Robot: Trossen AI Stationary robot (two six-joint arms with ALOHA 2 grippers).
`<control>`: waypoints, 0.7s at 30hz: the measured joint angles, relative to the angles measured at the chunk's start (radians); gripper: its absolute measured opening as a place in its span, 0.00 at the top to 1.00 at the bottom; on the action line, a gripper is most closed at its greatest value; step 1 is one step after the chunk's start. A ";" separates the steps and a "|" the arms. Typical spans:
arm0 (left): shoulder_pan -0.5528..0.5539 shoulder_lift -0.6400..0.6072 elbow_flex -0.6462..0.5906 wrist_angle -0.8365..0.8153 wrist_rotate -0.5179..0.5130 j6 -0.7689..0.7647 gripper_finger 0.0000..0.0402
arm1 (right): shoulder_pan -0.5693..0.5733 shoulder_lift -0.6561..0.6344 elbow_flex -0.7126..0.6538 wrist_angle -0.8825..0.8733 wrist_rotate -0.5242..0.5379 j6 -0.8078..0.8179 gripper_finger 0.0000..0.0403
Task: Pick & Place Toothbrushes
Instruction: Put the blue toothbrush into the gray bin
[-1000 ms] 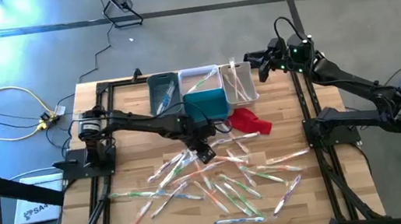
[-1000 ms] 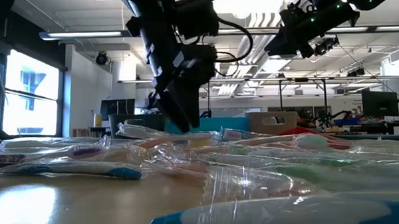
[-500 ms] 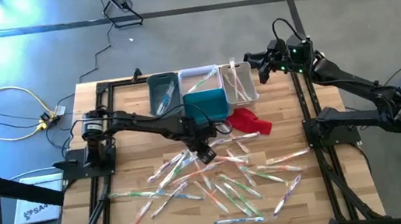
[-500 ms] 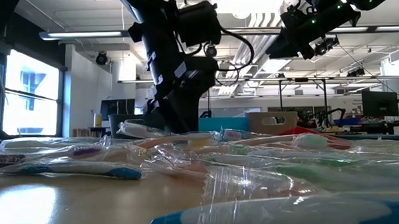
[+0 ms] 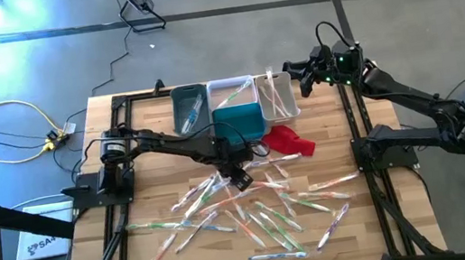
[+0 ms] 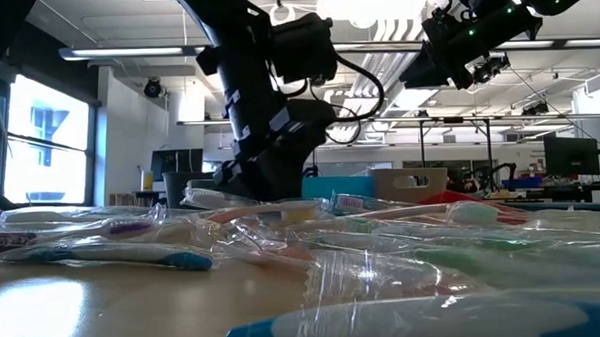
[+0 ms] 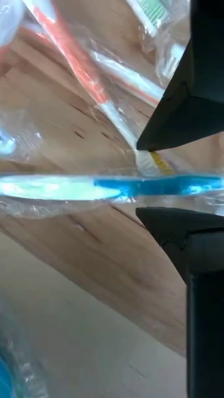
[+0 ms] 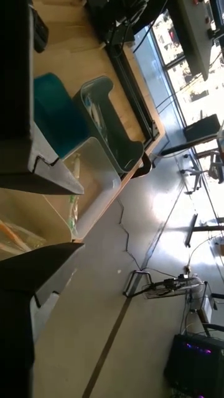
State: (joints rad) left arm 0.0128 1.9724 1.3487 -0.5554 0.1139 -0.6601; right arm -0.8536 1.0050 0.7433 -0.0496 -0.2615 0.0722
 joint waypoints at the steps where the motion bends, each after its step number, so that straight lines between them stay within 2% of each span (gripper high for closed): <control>1: 0.000 0.000 0.000 0.009 0.006 0.000 0.62 | 0.000 0.000 0.000 0.000 0.000 -0.003 0.68; 21: 0.000 0.000 0.000 0.034 0.036 0.000 0.62 | 0.000 0.000 0.000 -0.005 0.000 -0.025 0.68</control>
State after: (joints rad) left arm 0.0128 1.9724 1.3487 -0.5215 0.1501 -0.6601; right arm -0.8536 1.0050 0.7433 -0.0551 -0.2615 0.0475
